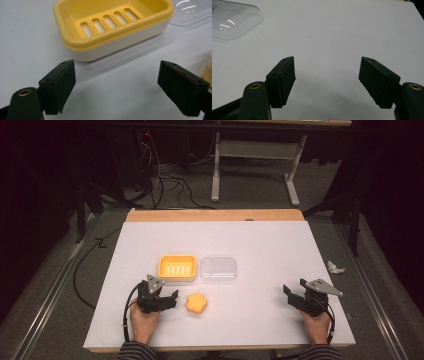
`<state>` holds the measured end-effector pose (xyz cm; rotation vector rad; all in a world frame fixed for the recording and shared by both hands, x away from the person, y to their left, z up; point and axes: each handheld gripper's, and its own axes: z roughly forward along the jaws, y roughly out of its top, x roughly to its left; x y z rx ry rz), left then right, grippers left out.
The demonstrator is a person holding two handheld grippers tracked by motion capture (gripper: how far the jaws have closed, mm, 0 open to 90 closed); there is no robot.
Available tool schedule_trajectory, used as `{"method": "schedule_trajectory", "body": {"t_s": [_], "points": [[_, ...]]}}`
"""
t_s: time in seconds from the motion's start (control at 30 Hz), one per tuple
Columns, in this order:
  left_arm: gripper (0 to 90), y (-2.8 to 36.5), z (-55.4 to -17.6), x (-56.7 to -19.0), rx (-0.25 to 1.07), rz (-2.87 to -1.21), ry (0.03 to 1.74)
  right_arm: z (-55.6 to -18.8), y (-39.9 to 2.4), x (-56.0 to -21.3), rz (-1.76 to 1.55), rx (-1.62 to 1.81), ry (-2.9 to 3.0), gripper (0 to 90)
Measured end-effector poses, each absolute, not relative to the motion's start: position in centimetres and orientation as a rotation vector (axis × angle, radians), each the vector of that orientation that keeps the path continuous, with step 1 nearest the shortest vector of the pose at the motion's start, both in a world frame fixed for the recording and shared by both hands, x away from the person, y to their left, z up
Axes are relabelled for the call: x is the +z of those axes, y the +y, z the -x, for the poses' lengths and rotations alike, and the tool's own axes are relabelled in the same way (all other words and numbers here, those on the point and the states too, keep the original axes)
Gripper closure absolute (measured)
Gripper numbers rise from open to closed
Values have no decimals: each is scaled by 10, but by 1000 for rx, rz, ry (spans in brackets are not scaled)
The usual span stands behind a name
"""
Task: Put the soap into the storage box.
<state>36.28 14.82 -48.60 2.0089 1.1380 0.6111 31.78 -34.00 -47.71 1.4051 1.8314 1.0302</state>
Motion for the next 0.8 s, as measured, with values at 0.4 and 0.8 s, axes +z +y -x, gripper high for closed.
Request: {"method": "schedule_trajectory", "body": {"t_s": [0.4, 0.8], "points": [[155, 150, -364, -485, 586, -2010, 1144, -319, -341, -477, -1421, 1033, 1831, 304], [158, 149, -362, -478, 568, -1955, 1131, -319, -341, -477, -1405, 1038, 1844, 304]]}}
